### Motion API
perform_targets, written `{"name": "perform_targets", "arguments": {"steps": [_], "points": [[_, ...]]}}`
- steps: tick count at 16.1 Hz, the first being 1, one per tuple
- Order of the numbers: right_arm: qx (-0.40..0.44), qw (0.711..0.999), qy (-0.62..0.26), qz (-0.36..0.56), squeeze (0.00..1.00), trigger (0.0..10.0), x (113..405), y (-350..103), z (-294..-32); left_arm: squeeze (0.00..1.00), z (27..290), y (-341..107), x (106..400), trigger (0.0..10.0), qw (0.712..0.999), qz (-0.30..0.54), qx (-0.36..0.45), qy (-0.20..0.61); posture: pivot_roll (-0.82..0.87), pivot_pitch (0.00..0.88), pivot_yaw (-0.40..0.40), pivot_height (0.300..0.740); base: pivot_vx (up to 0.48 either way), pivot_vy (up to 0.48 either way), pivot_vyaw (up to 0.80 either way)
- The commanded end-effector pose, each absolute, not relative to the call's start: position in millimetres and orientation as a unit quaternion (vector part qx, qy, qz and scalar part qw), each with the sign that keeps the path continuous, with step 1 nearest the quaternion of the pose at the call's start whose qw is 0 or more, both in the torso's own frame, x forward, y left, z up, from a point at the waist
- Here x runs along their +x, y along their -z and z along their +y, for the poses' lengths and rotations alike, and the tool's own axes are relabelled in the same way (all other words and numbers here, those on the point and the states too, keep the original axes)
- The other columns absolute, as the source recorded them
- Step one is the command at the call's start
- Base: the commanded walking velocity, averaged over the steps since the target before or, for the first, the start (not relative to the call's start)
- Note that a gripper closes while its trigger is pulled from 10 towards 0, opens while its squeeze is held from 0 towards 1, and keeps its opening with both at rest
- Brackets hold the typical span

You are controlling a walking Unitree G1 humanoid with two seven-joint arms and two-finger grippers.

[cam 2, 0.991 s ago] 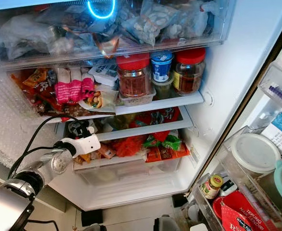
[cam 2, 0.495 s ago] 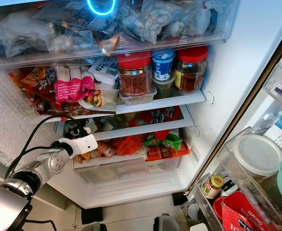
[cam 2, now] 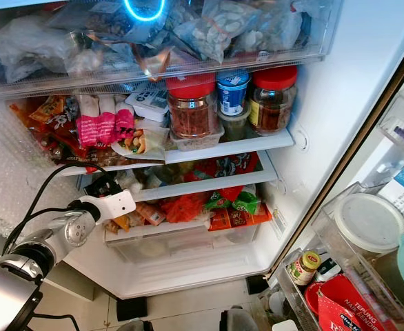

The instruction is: Restocking fridge

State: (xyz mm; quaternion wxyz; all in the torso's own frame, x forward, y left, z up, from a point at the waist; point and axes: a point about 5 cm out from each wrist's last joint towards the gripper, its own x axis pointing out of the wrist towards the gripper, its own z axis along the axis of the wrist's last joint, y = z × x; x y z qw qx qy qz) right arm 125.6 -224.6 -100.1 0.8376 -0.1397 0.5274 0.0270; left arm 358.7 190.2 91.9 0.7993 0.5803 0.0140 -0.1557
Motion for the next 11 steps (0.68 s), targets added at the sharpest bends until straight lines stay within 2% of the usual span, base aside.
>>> {"name": "perform_targets", "arguments": {"steps": [1, 2, 3, 5, 7, 8, 9, 10, 11], "points": [[-0.137, 0.835, -0.021, 0.533, 0.0, 10.0, 122.0, 100.6, -227.6, 1.0, 199.0, -94.0, 359.0, 10.0, 0.795, 0.022, 0.587, 0.152, -0.23, 0.093, 0.015, 0.661, 0.0, 0.0, 0.0], [-0.137, 0.835, -0.02, 0.533, 0.0, 10.0, 121.9, 100.7, -227.7, 1.0, 200.6, -94.9, 359.4, 10.0, 0.791, 0.02, 0.594, 0.147, -0.23, 0.093, 0.015, 0.661, 0.0, 0.0, 0.0], [-0.137, 0.835, -0.02, 0.533, 0.0, 10.0, 121.9, 100.6, -227.9, 0.0, 201.1, -95.1, 359.5, 10.0, 0.79, 0.021, 0.596, 0.146, -0.23, 0.091, 0.014, 0.661, 0.0, 0.0, 0.0], [-0.137, 0.835, -0.019, 0.533, 0.0, 10.0, 121.8, 100.5, -228.3, 0.0, 199.9, -95.3, 359.4, 10.0, 0.804, 0.023, 0.576, 0.147, -0.23, 0.091, 0.015, 0.661, 0.0, 0.0, 0.0], [-0.137, 0.835, -0.019, 0.533, 0.0, 10.0, 121.8, 100.5, -228.4, 0.0, 195.6, -93.8, 357.8, 10.0, 0.84, 0.029, 0.519, 0.157, -0.23, 0.092, 0.014, 0.661, 0.0, 0.0, 0.0], [-0.137, 0.835, -0.019, 0.533, 0.0, 10.0, 121.8, 100.5, -228.4, 0.0, 193.0, -89.9, 355.5, 10.0, 0.868, 0.043, 0.466, 0.165, -0.23, 0.092, 0.014, 0.661, 0.0, 0.0, 0.0], [-0.137, 0.835, -0.019, 0.533, 0.0, 10.0, 121.9, 100.6, -228.2, 0.0, 190.7, -80.1, 350.3, 10.0, 0.915, 0.073, 0.362, 0.161, -0.23, 0.094, 0.016, 0.661, 0.0, 0.0, 0.0], [-0.137, 0.835, -0.019, 0.533, 0.0, 10.0, 121.9, 100.6, -228.0, 0.0, 189.8, -76.2, 348.2, 10.0, 0.928, 0.082, 0.328, 0.156, -0.22, 0.094, 0.018, 0.661, 0.0, 0.0, 0.0], [-0.136, 0.834, -0.02, 0.533, 0.0, 10.0, 122.0, 100.6, -227.8, 0.0, 186.2, -67.0, 341.9, 10.0, 0.952, 0.091, 0.253, 0.143, -0.22, 0.096, 0.017, 0.661, 0.0, 0.0, 0.0]]}}
